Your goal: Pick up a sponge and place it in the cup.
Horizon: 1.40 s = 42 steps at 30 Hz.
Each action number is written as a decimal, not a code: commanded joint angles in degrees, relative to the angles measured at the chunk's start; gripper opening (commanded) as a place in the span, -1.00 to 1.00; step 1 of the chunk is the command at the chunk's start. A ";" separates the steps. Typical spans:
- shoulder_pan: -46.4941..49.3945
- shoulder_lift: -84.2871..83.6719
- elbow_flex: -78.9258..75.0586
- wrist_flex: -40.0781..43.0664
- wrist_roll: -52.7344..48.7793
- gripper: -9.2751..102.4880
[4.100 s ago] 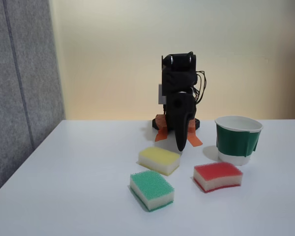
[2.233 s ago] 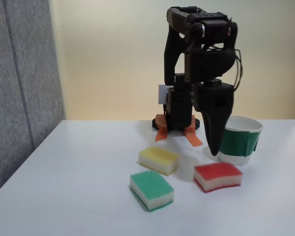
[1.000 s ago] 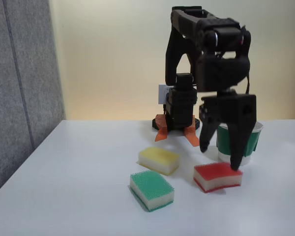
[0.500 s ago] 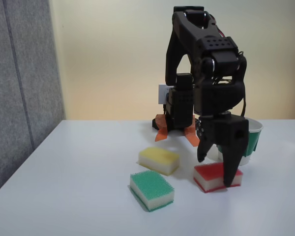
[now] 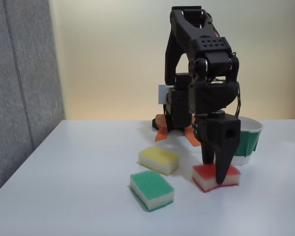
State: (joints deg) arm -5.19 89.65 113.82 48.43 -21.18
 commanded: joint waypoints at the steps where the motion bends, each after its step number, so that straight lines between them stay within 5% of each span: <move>1: -0.62 1.23 0.26 0.79 0.09 -0.83; 22: -0.09 22.68 -13.01 16.35 10.90 -0.83; 31: -8.88 35.51 -5.80 14.24 17.84 -0.83; 42: -18.90 43.07 0.44 15.91 12.22 -0.83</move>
State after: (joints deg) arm -21.62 129.73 113.29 62.84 -7.65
